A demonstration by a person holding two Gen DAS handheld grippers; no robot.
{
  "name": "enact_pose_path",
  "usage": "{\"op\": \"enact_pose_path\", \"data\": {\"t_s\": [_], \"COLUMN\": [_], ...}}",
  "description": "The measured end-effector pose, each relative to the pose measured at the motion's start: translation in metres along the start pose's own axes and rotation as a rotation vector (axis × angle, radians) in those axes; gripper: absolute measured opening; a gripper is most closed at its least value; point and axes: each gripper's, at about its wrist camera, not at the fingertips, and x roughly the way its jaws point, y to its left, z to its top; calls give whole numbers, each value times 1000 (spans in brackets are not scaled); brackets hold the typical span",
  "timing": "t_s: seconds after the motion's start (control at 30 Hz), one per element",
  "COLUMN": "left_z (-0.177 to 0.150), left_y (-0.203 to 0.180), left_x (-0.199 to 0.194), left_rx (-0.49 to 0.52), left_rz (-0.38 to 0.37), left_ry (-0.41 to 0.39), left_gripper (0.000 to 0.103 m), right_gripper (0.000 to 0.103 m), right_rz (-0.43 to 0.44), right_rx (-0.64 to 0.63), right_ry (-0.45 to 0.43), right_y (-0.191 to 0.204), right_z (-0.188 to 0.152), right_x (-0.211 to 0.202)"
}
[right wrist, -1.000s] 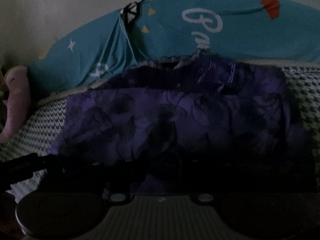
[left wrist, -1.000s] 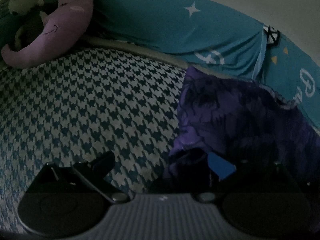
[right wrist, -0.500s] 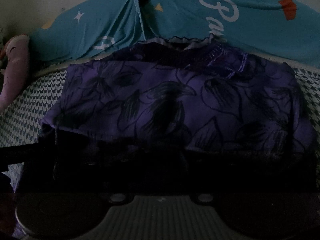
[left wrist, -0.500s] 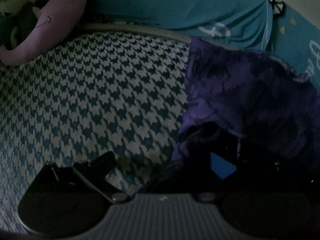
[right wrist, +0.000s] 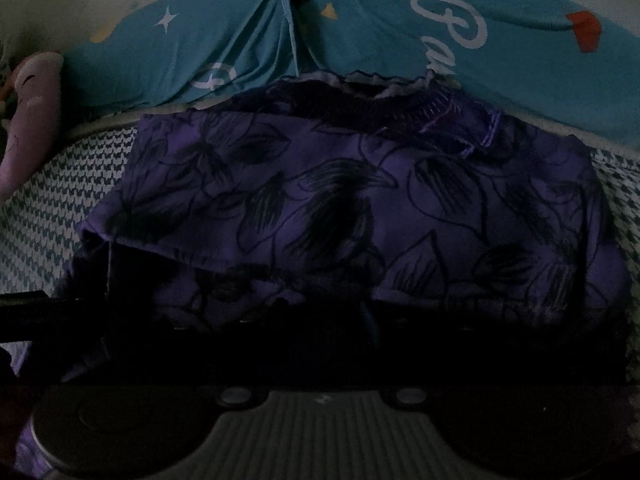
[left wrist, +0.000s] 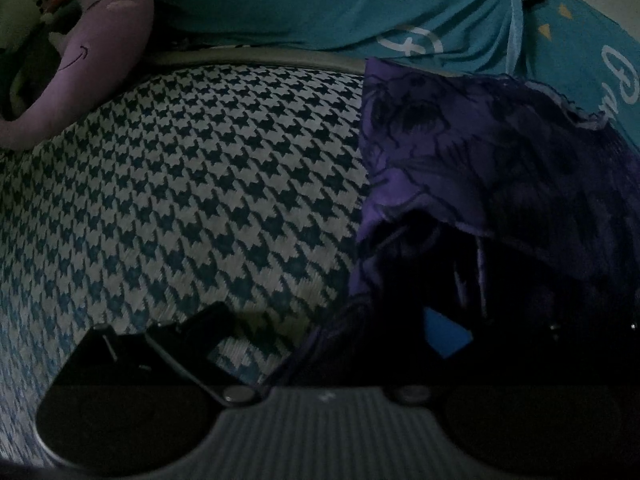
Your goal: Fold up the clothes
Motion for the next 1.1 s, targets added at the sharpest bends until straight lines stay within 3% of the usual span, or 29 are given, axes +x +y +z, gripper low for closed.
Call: {"op": "enact_pose_path", "data": {"t_s": [0.33, 0.47, 0.63, 0.8, 1.1], "left_z": [-7, -10, -15, -19, -40], "left_y": [3, 4, 4, 5, 14], "left_x": [-2, -3, -5, -8, -19], "left_rx": [16, 23, 44, 55, 76], "left_rz": [-4, -4, -10, -15, -38], "left_ry": [-7, -11, -20, -20, -39], "left_gripper": [103, 103, 103, 103, 103], "right_gripper": [43, 52, 53, 53, 53], "right_rz": [-11, -13, -37, 1, 2], "right_rx": [6, 10, -4, 93, 104], "right_ry": [18, 55, 61, 93, 75], "right_y": [2, 5, 11, 4, 6], "right_z": [-3, -8, -18, -31, -62], "right_x": [-6, -10, -18, -29, -55]}}
